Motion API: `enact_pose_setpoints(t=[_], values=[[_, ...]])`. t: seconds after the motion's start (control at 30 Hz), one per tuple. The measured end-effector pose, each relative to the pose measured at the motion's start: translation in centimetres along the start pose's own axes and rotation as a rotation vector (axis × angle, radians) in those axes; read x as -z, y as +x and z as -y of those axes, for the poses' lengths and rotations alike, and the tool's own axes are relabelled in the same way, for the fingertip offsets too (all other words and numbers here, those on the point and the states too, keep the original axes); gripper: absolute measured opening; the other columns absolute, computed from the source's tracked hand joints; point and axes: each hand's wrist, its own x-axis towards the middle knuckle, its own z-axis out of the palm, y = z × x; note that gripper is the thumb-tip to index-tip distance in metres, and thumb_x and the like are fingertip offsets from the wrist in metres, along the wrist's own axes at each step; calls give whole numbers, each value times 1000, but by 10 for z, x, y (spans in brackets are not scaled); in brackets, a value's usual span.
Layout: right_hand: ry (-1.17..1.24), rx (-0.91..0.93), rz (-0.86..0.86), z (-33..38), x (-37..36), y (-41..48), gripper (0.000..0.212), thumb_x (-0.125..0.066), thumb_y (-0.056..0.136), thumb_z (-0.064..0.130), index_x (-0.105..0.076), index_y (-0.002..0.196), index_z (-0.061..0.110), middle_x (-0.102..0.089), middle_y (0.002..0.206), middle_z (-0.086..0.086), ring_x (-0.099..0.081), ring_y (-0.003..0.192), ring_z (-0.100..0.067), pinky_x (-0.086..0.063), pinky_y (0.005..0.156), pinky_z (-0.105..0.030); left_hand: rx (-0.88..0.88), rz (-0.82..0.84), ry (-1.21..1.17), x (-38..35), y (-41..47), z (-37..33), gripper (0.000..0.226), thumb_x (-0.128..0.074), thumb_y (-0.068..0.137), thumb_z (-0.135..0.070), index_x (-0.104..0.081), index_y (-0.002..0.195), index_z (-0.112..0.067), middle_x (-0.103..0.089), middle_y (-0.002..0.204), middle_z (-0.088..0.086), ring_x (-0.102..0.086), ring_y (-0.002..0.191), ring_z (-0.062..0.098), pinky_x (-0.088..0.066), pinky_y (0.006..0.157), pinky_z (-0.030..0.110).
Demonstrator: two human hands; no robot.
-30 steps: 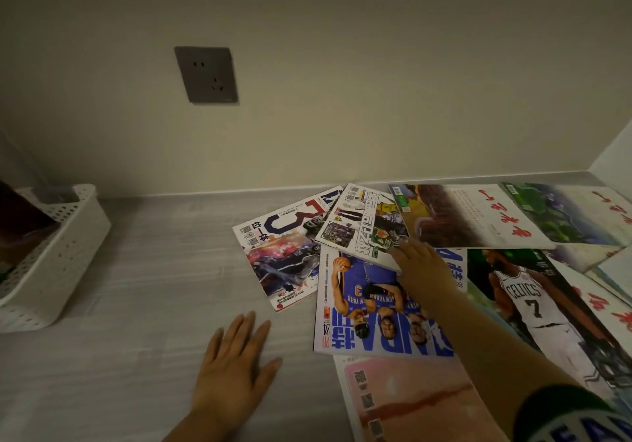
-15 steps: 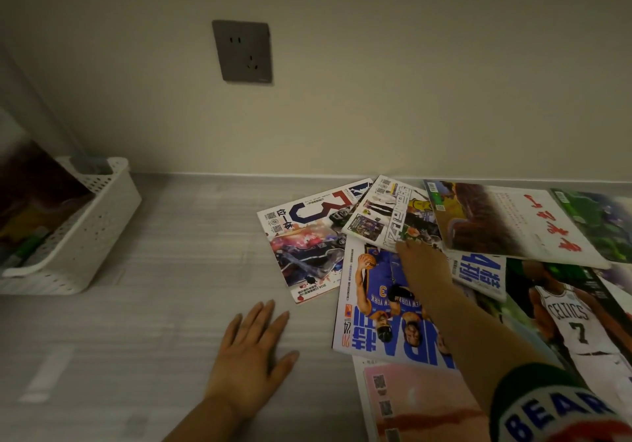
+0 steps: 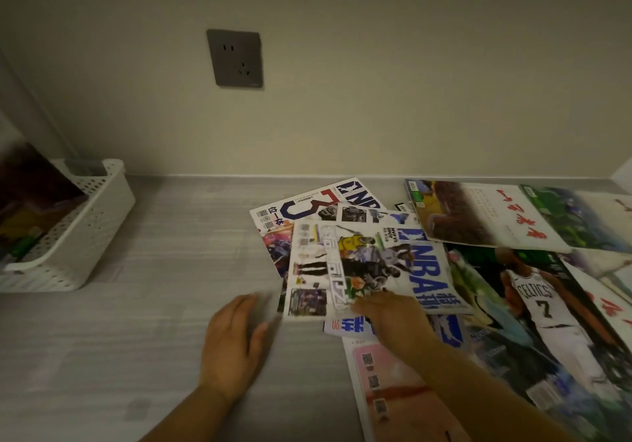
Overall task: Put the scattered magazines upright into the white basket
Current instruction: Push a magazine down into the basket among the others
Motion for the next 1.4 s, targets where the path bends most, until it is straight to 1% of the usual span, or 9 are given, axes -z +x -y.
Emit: enact_pose_setpoints(t=[0.13,0.3,0.37,0.43,0.5,0.73,1.0,1.2,1.4], values=[[23,214,-167,10,1,-34,42,-89,35,32,-71,72,41,-71,82,28,-65,81,9,-53,75,-16,-38,-103,15,9,2,-7,53,-35,78,-39,-63,100,1,-65,102,25,-60,95,42,-46,87,52],[-4,172,-249,8,-4,-48,46,-88,16,42,-66,55,47,-64,70,38,-64,77,11,-55,73,-20,-97,189,91,0,59,-30,57,-54,85,-28,-29,136,-16,-31,147,10,-27,135,26,-19,114,39],[10,110,-188,9,-5,-49,44,-88,29,39,-68,67,46,-66,86,35,-63,91,9,-51,88,-26,10,335,124,-5,79,-34,62,-57,83,-28,-27,136,-19,-35,145,10,-33,132,26,-25,112,41],[147,82,-115,7,-13,-47,39,-70,69,27,-63,105,40,-56,124,25,-39,126,4,-11,114,-28,102,409,116,-7,89,-32,62,-60,81,-28,-30,134,-18,-43,138,10,-39,126,27,-34,106,44],[273,28,-83,6,-26,-47,41,-47,85,18,-52,124,32,-40,141,19,-18,137,0,11,111,-24,116,430,148,-8,92,-30,64,-63,79,-28,-32,133,-16,-45,135,12,-40,124,30,-37,104,44],[354,-227,-207,20,-34,-38,40,-41,92,25,-43,131,27,-31,148,9,-16,138,-7,-4,114,-25,230,548,-66,-1,83,-27,54,-66,78,-20,-40,123,-4,-51,129,16,-50,115,30,-41,89,32],[823,-772,-371,40,-17,-17,71,-60,84,19,-19,141,15,-15,153,-9,-18,139,-28,-23,112,-44,64,284,-400,25,44,-28,11,-45,90,-12,-35,86,-16,-61,100,15,-53,80,21,-39,56,24],[1367,-815,-640,65,12,16,40,-53,87,9,-41,125,2,-55,123,-22,-56,96,-28,-44,81,-37,-49,60,-572,73,31,-24,25,-49,88,-13,-39,75,-31,-56,73,-16,-56,63,-2,-41,49,6],[1436,-678,-516,108,53,64,29,-47,88,-2,-49,117,-5,-56,121,-22,-56,103,-37,-47,87,-46,-55,-198,-516,125,36,14,25,-48,89,-19,-40,81,-41,-58,76,-14,-59,68,6,-50,61,29]])
